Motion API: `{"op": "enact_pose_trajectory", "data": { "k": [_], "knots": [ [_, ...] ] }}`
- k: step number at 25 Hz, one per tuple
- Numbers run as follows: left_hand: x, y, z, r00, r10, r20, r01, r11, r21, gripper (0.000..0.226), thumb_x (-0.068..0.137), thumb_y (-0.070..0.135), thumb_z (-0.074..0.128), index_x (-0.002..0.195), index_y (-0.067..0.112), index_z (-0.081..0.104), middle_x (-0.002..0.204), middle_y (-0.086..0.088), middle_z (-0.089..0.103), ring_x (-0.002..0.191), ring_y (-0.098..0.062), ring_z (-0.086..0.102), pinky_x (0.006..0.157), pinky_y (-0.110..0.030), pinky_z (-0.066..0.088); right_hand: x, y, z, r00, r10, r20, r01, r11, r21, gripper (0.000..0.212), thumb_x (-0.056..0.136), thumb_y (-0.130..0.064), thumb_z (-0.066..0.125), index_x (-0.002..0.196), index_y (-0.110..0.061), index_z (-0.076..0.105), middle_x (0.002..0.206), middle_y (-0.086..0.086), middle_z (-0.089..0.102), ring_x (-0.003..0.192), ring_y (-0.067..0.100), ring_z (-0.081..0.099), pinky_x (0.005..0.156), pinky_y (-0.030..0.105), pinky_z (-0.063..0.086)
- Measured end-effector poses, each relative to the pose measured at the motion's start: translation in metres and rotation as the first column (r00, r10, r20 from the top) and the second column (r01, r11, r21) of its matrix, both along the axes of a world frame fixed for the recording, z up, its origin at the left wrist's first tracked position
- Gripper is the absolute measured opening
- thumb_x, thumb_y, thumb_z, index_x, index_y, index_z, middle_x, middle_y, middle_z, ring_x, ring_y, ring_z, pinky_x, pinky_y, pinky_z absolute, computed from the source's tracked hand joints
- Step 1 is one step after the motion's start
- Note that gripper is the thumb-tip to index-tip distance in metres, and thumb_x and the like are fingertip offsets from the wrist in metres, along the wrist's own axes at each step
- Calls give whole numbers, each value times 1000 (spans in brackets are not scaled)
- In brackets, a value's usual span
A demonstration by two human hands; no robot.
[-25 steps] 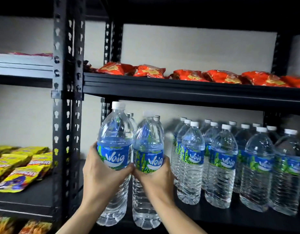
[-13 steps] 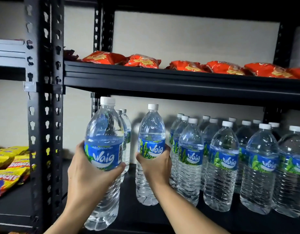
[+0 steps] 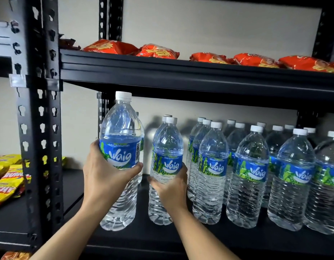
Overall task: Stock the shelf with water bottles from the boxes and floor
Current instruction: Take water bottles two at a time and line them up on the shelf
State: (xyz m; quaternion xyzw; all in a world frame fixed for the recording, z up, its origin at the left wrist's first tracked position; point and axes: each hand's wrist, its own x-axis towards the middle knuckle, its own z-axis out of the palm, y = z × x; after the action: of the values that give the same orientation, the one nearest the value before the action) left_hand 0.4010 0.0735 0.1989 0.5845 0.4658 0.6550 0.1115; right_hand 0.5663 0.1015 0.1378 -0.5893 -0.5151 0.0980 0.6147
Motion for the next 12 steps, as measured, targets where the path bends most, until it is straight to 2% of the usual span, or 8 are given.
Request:
{"op": "enact_pose_trajectory", "data": {
  "k": [3, 6, 8, 10, 12],
  "knots": [
    [0, 1, 0, 1000, 10, -2, -10, 1000, 6, 85, 49, 40, 92, 116, 27, 42, 106, 2, 61, 103, -23, 59, 90, -44, 50, 6, -1, -5, 997, 41, 62, -33, 992, -122, 107, 68, -45, 85, 146, -13, 18, 134, 5, 46, 127, 23, 45, 103, 22, 33],
    [2, 2, 0, 1000, 4, -1, -4, 1000, 8, 85, 50, 39, 92, 117, 26, 41, 106, 1, 61, 103, -24, 59, 90, -44, 50, 8, -2, -7, 995, 57, 77, -41, 978, -203, 113, 71, -50, 82, 150, -13, 11, 144, 10, 41, 133, 24, 42, 110, 28, 33],
    [3, 2, 1, 1000, -1, -4, 1, 1000, 12, 83, 51, 36, 92, 116, 26, 42, 106, 1, 61, 102, -23, 58, 88, -42, 50, 5, -2, -7, 997, 37, 73, -23, 981, -191, 109, 71, -49, 82, 149, -13, 14, 142, 9, 43, 130, 22, 45, 108, 25, 35],
    [6, 0, 2, 1000, -10, -1, 10, 1000, 18, 83, 51, 35, 93, 117, 25, 42, 106, 1, 61, 102, -22, 58, 87, -40, 49, 1, -2, -6, 998, -18, 68, 28, 987, -156, 103, 70, -47, 83, 145, -14, 21, 137, 5, 48, 124, 20, 50, 99, 19, 37],
    [8, 0, 3, 1000, -19, 3, 18, 1000, 19, 82, 52, 34, 93, 116, 24, 43, 106, 2, 60, 101, -20, 57, 84, -36, 47, -3, -2, -6, 996, -71, 55, 79, 986, -149, 101, 68, -48, 84, 144, -16, 25, 137, 2, 49, 123, 20, 51, 95, 21, 39]
  ]
}}
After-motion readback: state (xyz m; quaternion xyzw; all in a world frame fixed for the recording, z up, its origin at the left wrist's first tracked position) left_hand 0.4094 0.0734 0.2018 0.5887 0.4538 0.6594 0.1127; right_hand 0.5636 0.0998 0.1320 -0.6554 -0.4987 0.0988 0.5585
